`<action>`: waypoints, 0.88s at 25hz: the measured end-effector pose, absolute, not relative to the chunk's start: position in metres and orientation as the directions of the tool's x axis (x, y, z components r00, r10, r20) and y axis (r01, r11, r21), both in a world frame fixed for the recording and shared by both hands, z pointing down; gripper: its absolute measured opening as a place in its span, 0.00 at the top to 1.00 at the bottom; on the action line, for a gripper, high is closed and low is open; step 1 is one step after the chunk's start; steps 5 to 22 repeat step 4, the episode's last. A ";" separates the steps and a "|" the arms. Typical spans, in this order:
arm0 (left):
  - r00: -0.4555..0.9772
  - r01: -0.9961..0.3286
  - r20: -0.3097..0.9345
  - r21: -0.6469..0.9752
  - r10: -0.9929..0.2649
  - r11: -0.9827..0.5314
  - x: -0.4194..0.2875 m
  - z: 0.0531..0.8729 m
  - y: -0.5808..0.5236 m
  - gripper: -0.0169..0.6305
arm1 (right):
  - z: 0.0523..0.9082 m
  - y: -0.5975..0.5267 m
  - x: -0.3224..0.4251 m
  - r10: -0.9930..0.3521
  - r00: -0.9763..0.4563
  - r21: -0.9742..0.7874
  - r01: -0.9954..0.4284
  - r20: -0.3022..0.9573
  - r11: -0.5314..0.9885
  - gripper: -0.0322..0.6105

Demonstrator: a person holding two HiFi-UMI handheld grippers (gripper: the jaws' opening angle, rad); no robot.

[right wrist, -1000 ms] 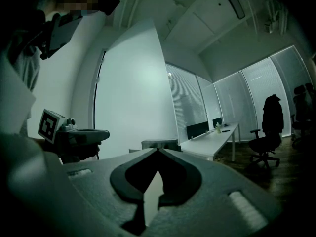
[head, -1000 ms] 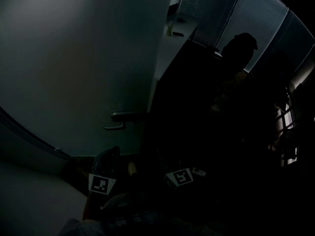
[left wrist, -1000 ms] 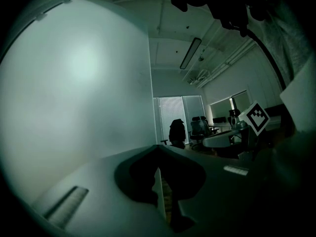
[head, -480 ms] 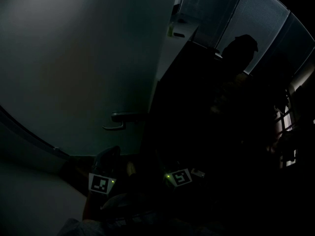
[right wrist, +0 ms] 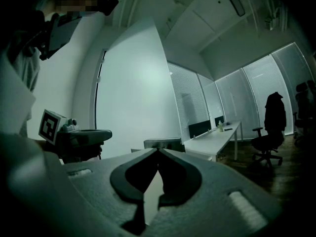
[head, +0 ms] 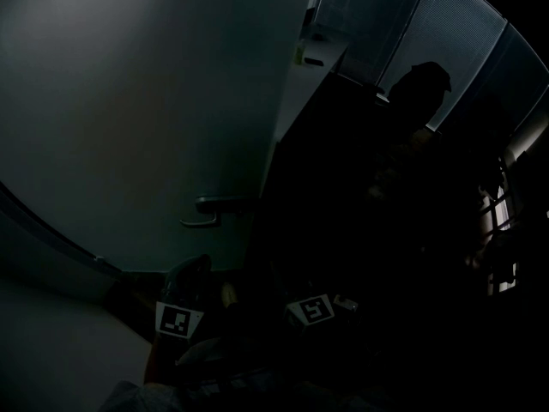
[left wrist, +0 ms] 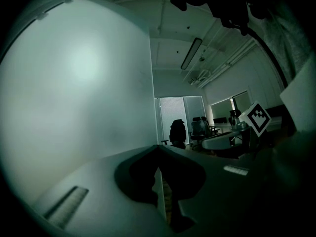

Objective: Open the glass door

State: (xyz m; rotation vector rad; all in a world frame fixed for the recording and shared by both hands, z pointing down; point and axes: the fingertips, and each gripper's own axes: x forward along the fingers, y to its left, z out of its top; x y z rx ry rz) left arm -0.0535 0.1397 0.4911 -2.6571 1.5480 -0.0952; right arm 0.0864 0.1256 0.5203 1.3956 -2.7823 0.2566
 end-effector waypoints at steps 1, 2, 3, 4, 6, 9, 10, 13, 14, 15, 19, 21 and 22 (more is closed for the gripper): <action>0.492 -0.866 0.021 -0.089 -0.870 -0.492 -0.054 0.491 0.140 0.97 | 0.520 0.126 0.086 -0.794 -0.601 -0.136 -0.797 0.090 0.588 0.95; 0.491 -0.867 0.020 -0.090 -0.871 -0.491 -0.055 0.491 0.140 0.97 | 0.520 0.126 0.086 -0.794 -0.601 -0.134 -0.797 0.089 0.588 0.95; 0.490 -0.867 0.020 -0.089 -0.871 -0.490 -0.055 0.491 0.140 0.97 | 0.520 0.126 0.086 -0.794 -0.601 -0.132 -0.797 0.089 0.589 0.95; 0.489 -0.868 0.019 -0.088 -0.872 -0.489 -0.055 0.491 0.140 0.97 | 0.521 0.126 0.087 -0.794 -0.601 -0.131 -0.797 0.089 0.589 0.95; 0.489 -0.868 0.019 -0.088 -0.872 -0.489 -0.055 0.491 0.140 0.97 | 0.521 0.126 0.087 -0.794 -0.601 -0.131 -0.797 0.089 0.589 0.95; 0.489 -0.868 0.019 -0.088 -0.872 -0.489 -0.055 0.491 0.140 0.97 | 0.521 0.126 0.087 -0.794 -0.601 -0.131 -0.797 0.089 0.589 0.95; 0.489 -0.868 0.019 -0.088 -0.872 -0.489 -0.055 0.491 0.140 0.97 | 0.521 0.126 0.087 -0.794 -0.601 -0.131 -0.797 0.089 0.589 0.95; 0.489 -0.868 0.019 -0.088 -0.872 -0.489 -0.055 0.491 0.140 0.97 | 0.521 0.126 0.087 -0.794 -0.601 -0.131 -0.797 0.089 0.589 0.95; 0.489 -0.868 0.019 -0.088 -0.872 -0.489 -0.055 0.491 0.140 0.97 | 0.521 0.126 0.087 -0.794 -0.601 -0.131 -0.797 0.089 0.589 0.95; 0.489 -0.868 0.019 -0.088 -0.872 -0.489 -0.055 0.491 0.140 0.97 | 0.521 0.126 0.087 -0.794 -0.601 -0.131 -0.797 0.089 0.589 0.95; 0.489 -0.868 0.019 -0.088 -0.872 -0.489 -0.055 0.491 0.140 0.97 | 0.521 0.126 0.087 -0.794 -0.601 -0.131 -0.797 0.089 0.589 0.95; 0.489 -0.868 0.019 -0.088 -0.872 -0.489 -0.055 0.491 0.140 0.97 | 0.521 0.126 0.087 -0.794 -0.601 -0.131 -0.797 0.089 0.589 0.95; 0.489 -0.868 0.019 -0.088 -0.872 -0.489 -0.055 0.491 0.140 0.97 | 0.521 0.126 0.087 -0.794 -0.601 -0.131 -0.797 0.089 0.589 0.95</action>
